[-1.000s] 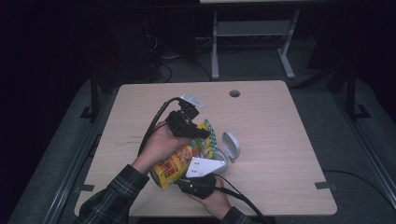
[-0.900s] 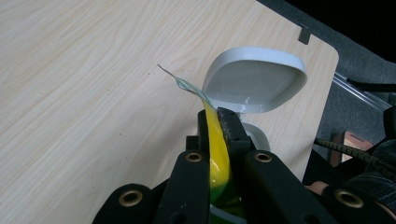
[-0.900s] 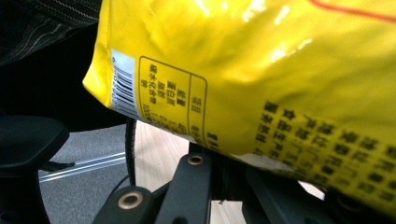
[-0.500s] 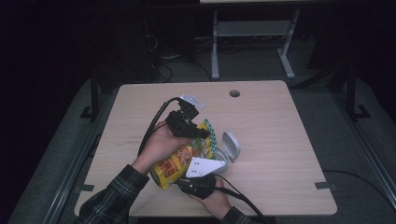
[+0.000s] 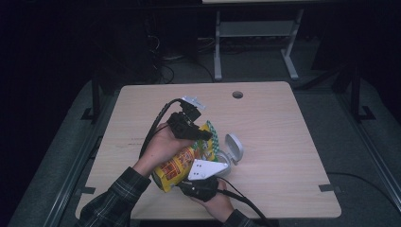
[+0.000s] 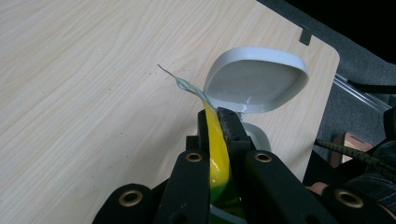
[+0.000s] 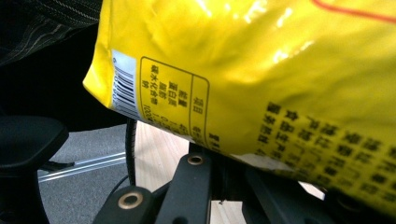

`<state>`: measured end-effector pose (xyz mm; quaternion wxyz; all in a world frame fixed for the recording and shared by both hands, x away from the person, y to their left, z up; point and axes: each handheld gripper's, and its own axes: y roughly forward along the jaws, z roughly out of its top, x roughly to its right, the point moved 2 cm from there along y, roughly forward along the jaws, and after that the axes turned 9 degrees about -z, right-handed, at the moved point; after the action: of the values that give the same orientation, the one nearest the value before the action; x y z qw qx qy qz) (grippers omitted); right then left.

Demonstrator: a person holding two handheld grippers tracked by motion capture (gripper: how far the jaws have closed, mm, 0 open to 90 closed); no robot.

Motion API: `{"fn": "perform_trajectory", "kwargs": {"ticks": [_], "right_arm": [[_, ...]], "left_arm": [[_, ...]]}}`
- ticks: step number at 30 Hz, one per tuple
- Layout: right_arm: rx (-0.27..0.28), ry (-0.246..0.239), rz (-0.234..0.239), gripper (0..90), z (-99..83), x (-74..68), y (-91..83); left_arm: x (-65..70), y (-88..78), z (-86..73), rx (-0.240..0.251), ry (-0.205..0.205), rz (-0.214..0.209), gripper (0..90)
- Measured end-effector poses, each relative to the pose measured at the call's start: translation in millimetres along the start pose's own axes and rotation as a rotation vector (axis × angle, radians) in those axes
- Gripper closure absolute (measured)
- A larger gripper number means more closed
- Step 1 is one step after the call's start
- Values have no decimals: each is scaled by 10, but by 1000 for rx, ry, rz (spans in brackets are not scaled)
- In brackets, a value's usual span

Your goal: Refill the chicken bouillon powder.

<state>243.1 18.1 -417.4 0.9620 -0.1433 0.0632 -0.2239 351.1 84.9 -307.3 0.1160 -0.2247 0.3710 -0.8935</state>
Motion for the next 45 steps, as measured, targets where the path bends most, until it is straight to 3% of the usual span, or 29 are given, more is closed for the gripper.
{"fn": "perform_trajectory", "kwargs": {"ticks": [45], "right_arm": [[9,-4,0,899,5,-3,-8]], "left_arm": [[11,5,11,-8,-7,10,898]]}}
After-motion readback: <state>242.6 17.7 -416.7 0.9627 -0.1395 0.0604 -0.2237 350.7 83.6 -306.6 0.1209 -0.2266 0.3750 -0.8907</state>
